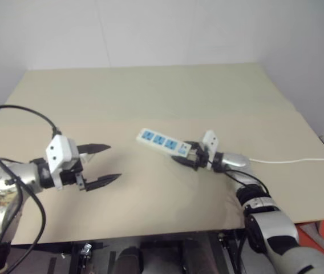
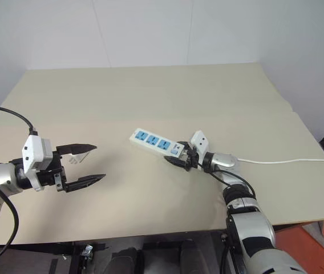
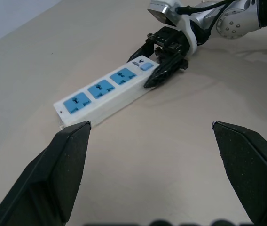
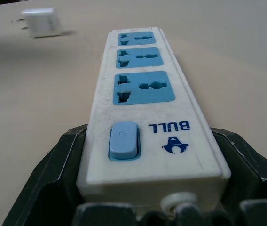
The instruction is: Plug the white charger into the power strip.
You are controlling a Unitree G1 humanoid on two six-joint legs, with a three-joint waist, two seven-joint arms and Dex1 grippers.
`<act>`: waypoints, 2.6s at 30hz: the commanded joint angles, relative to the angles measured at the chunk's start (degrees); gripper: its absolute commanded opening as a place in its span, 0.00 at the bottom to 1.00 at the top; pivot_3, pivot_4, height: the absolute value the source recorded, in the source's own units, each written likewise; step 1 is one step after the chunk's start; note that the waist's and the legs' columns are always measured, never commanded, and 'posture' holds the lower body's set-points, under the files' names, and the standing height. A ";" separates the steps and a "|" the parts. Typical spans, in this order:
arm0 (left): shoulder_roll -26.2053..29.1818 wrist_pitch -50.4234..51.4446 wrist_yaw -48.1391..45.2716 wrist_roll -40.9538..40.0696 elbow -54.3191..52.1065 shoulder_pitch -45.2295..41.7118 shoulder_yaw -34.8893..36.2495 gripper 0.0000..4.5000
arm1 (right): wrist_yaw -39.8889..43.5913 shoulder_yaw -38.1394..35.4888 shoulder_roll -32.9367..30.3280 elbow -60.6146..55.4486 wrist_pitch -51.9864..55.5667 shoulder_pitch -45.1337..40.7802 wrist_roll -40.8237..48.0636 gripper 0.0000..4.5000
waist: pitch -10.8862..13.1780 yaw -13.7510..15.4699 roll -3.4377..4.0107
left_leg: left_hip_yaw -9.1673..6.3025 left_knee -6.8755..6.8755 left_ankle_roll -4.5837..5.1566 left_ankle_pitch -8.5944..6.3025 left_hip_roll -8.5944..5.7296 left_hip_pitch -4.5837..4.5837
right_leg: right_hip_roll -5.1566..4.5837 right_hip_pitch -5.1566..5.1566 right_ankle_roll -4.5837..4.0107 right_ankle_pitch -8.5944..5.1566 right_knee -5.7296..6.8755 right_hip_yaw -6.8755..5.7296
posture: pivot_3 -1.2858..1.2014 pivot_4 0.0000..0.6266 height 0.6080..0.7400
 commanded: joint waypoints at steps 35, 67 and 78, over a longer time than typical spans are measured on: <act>10.83 47.02 -3.69 18.60 40.53 -63.85 -39.45 1.00 | 13.79 10.95 -0.79 -24.78 6.70 13.99 4.22 0.76 | 0.00 -0.05 -0.11 | 0.23 0.13 -0.03 0.02 -0.04 0.03 | 0.25 0.08 0.06 -0.02 0.14 -0.10 | 0.52 0.24 1.00; -18.04 32.13 -6.53 48.25 97.92 -79.50 -51.74 1.00 | 6.64 11.66 0.17 -35.41 11.58 21.02 5.04 0.76 | 0.00 -0.16 -0.20 | 0.01 0.31 -0.01 0.01 0.07 -0.60 | 0.43 -0.22 0.07 -0.03 0.18 -0.15 | 0.52 0.24 1.00; -19.34 31.48 -3.87 51.31 98.53 -77.44 -47.66 1.00 | 5.10 11.28 -0.33 -37.47 12.47 22.62 5.29 0.76 | -0.02 -0.11 -0.22 | -0.01 0.34 -0.01 0.00 0.04 -0.62 | 0.41 -0.22 0.07 -0.03 0.21 -0.17 | 0.52 0.24 1.00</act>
